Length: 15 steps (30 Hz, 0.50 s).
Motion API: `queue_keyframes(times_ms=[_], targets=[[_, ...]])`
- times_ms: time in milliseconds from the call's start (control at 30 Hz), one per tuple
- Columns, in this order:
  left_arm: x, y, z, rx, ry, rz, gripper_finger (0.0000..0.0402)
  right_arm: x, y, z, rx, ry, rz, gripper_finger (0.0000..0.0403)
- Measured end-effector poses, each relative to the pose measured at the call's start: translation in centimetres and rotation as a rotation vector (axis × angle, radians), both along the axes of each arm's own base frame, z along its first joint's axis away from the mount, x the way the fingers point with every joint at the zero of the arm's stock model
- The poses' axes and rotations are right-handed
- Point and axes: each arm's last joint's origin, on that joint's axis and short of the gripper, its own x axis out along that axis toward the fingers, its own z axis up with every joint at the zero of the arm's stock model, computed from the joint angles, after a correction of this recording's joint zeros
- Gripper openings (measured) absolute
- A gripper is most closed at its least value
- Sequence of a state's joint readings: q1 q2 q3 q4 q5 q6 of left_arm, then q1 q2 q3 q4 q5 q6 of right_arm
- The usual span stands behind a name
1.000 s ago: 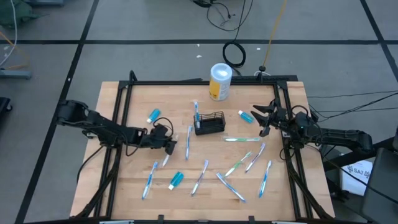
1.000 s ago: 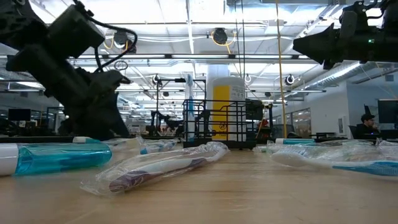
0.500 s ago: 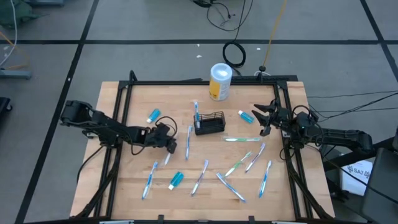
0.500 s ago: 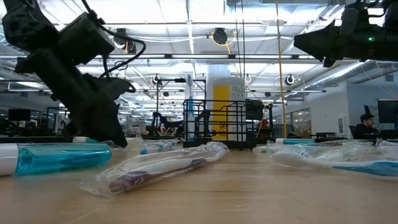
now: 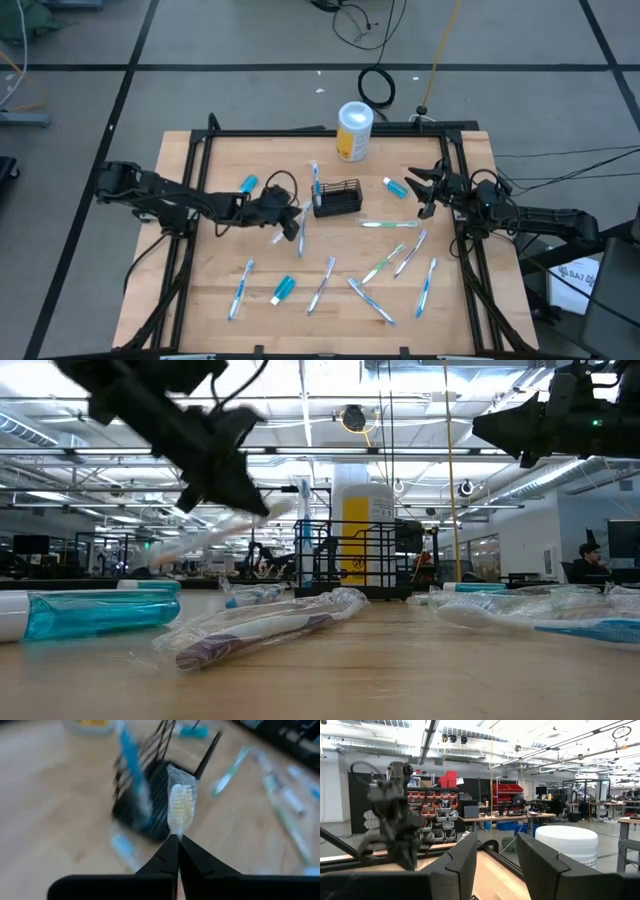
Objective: Pick & Place toothbrushing station
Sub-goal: Put the orange toothbrush into the black wire organizer
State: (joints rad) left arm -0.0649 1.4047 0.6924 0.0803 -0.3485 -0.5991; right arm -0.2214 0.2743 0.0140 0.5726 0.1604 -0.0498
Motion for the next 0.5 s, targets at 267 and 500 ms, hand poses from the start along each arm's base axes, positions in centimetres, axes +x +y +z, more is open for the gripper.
queue_keyframes(times_ms=[267,500], targets=[[-0.8,0.2,5.4,0.18,-0.193,-0.021,0.0006,0.0,0.0,0.0,0.021,-0.006,0.007,0.013],[-0.5,0.3,8.2,0.363,-0.389,-0.096,0.0007,0.2,0.0,-0.2,0.041,0.006,0.011,0.013]])
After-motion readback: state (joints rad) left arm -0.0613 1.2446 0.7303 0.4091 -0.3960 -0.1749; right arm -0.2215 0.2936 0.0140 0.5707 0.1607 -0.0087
